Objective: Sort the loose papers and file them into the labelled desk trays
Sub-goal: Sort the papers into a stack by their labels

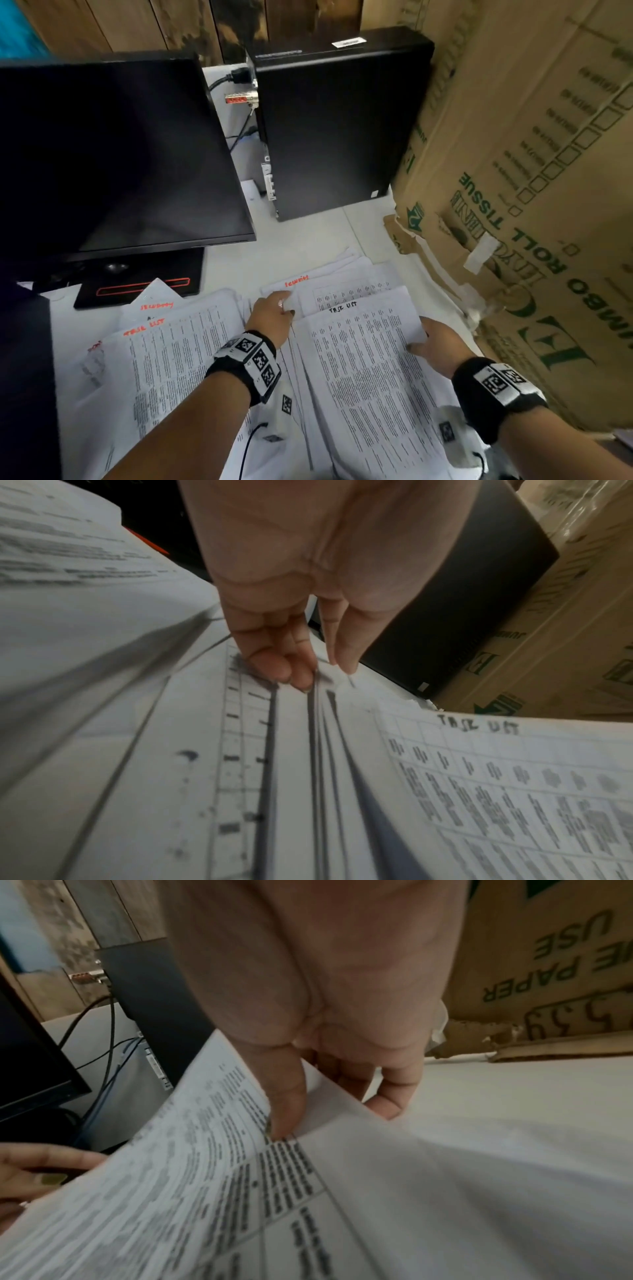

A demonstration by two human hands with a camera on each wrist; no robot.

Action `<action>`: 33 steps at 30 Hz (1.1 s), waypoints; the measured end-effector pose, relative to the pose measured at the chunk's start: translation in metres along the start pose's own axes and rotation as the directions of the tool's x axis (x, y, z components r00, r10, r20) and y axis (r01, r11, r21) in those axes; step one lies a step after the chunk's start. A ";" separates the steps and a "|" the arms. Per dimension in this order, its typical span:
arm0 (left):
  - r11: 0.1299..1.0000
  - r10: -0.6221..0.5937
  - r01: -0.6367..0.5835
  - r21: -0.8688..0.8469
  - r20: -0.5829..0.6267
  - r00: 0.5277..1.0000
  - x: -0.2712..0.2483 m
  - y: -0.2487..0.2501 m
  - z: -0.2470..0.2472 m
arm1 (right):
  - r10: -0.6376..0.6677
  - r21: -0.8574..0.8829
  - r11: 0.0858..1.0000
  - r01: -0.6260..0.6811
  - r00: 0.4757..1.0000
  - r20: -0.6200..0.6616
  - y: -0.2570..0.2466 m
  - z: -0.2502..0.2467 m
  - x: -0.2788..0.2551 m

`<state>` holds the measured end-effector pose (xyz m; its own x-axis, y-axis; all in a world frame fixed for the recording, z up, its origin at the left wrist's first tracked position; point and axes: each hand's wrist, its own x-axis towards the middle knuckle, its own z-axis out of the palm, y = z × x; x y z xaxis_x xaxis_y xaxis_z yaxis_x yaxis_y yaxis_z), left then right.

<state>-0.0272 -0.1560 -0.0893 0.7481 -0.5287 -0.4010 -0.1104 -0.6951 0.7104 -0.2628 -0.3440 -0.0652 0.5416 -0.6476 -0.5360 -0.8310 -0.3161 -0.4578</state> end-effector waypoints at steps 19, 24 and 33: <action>0.968 -0.162 0.165 -0.187 0.031 0.986 -0.016 0.025 0.023 | -0.112 0.217 0.971 0.101 0.993 0.039 0.025 -0.010 -0.026; 0.928 -0.258 0.285 -0.239 0.137 0.956 -0.025 0.033 0.033 | -0.139 0.277 0.953 0.124 0.990 0.036 0.024 -0.007 -0.026; 0.973 -0.071 0.124 -0.192 0.262 0.962 -0.034 0.032 0.019 | -0.070 0.424 0.904 0.044 0.996 0.046 0.017 0.002 -0.027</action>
<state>-0.0686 -0.1694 -0.0633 0.5562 -0.5870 -0.5883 0.1113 -0.6489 0.7527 -0.2914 -0.3309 -0.0599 0.6040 -0.5911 -0.5345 -0.6737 -0.0205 -0.7387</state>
